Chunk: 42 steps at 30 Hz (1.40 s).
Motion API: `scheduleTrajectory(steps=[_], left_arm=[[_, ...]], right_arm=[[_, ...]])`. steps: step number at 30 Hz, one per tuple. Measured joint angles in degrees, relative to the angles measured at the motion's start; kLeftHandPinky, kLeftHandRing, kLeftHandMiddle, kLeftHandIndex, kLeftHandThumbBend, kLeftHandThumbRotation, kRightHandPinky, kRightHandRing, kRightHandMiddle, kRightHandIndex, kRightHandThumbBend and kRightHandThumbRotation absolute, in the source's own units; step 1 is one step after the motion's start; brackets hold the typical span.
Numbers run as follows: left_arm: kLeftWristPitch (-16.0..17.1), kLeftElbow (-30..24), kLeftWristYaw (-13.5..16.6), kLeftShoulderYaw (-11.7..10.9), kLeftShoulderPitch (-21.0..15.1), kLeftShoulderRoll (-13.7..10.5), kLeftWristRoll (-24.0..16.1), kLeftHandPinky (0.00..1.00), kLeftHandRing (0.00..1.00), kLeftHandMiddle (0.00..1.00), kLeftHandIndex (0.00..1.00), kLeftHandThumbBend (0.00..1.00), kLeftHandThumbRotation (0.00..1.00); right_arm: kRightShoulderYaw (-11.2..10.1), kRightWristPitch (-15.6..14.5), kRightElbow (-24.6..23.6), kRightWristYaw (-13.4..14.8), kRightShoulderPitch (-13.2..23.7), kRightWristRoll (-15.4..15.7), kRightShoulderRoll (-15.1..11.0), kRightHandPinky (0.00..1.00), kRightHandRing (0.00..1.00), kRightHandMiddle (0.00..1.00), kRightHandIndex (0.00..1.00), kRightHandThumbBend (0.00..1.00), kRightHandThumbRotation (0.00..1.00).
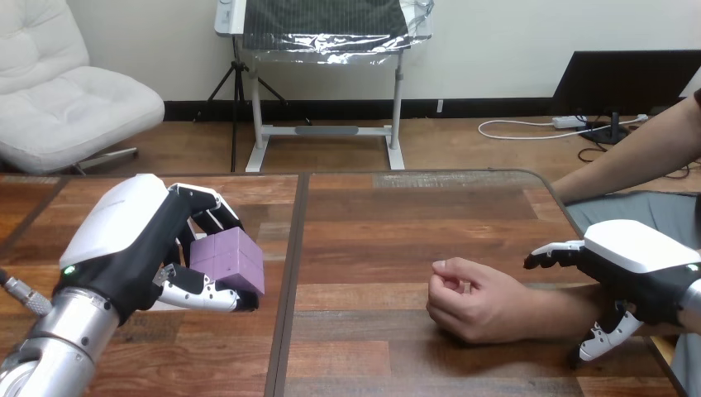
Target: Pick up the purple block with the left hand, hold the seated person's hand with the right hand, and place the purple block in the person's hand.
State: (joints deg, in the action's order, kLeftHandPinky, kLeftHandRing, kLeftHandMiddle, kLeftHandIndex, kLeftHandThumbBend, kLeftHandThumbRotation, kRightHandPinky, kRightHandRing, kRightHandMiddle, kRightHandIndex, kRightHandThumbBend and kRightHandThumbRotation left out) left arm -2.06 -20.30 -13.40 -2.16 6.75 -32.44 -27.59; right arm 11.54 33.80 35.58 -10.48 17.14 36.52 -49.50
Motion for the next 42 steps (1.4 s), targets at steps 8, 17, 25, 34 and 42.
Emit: scheduleTrajectory(steps=[8, 17, 25, 34, 42], left_arm=[[-0.2, -0.2, -0.6, -0.2, 0.0, 0.0, 0.0, 0.30, 0.36, 0.42, 0.45, 0.72, 0.00], [-0.8, -0.8, -1.2, -0.3, 0.0, 0.0, 0.0, 0.30, 0.37, 0.43, 0.46, 0.72, 0.00], [-1.0, -1.7, -1.4, -1.0, 0.0, 0.0, 0.0, 0.30, 0.36, 0.42, 0.45, 0.72, 0.00], [-0.9, -2.5, -1.4, -1.4, 0.0, 0.0, 0.1, 0.28, 0.34, 0.42, 0.45, 0.72, 0.00], [-0.8, -2.8, -1.4, -1.8, 0.0, 0.0, 0.2, 0.28, 0.34, 0.42, 0.45, 0.72, 0.00]], right_arm=[[1.8, -0.6, 0.9, 0.0, 1.7, 1.8, 0.1, 0.76, 0.78, 0.80, 0.80, 0.98, 0.18], [4.1, -1.3, 2.4, -0.4, 3.8, 2.9, 0.4, 0.74, 0.77, 0.79, 0.79, 0.95, 0.20], [6.2, -5.3, 3.1, -4.1, 6.5, 3.6, 1.4, 0.60, 0.75, 0.76, 0.76, 0.89, 0.19], [7.8, -8.6, 4.2, -5.7, 8.5, 4.2, 2.6, 0.52, 0.67, 0.72, 0.73, 0.87, 0.17], [9.1, -8.7, 6.3, -5.3, 10.0, 4.6, 3.0, 0.43, 0.57, 0.65, 0.69, 0.86, 0.14]])
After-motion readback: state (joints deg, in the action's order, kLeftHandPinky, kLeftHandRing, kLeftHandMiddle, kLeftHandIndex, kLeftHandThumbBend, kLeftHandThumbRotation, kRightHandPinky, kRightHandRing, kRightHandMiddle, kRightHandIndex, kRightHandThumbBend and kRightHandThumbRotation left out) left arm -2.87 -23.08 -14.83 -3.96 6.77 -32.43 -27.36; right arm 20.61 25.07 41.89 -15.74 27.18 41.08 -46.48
